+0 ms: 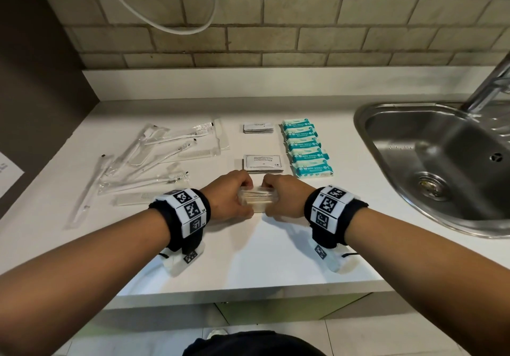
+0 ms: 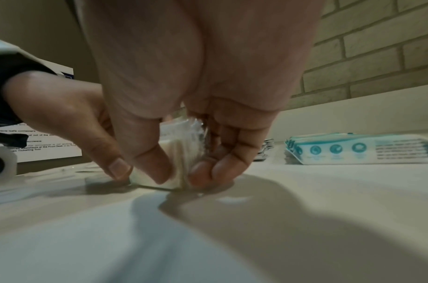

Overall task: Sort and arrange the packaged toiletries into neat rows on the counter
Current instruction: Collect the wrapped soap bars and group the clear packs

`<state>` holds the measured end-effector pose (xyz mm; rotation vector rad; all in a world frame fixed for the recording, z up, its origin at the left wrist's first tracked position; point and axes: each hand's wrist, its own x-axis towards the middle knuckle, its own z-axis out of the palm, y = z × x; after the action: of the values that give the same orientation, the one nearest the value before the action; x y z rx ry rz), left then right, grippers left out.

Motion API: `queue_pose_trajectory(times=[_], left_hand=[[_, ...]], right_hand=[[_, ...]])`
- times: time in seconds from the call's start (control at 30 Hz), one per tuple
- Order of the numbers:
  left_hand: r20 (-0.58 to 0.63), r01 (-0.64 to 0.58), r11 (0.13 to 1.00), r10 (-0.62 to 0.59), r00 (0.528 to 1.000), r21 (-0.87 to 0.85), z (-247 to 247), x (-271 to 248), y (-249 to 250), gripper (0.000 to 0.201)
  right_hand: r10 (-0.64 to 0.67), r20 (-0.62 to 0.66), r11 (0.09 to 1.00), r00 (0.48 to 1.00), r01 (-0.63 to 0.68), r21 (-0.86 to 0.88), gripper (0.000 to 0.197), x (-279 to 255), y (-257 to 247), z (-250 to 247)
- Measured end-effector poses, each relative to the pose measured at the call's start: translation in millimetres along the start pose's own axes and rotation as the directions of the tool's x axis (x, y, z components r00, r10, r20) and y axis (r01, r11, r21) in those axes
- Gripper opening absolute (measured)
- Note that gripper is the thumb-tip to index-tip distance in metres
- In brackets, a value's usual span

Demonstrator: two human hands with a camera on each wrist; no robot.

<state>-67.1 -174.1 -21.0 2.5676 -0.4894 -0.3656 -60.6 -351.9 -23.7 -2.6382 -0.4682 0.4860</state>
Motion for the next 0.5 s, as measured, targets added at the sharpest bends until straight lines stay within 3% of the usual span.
queue_pose_trajectory(times=[0.5], left_hand=[[0.141,0.051,0.994,-0.064,0.988,0.095,16.3,5.2,7.0,0.05]], right_hand=[[-0.079,0.001,0.988,0.997,0.078,-0.132,0.045,7.6,5.2,11.5]])
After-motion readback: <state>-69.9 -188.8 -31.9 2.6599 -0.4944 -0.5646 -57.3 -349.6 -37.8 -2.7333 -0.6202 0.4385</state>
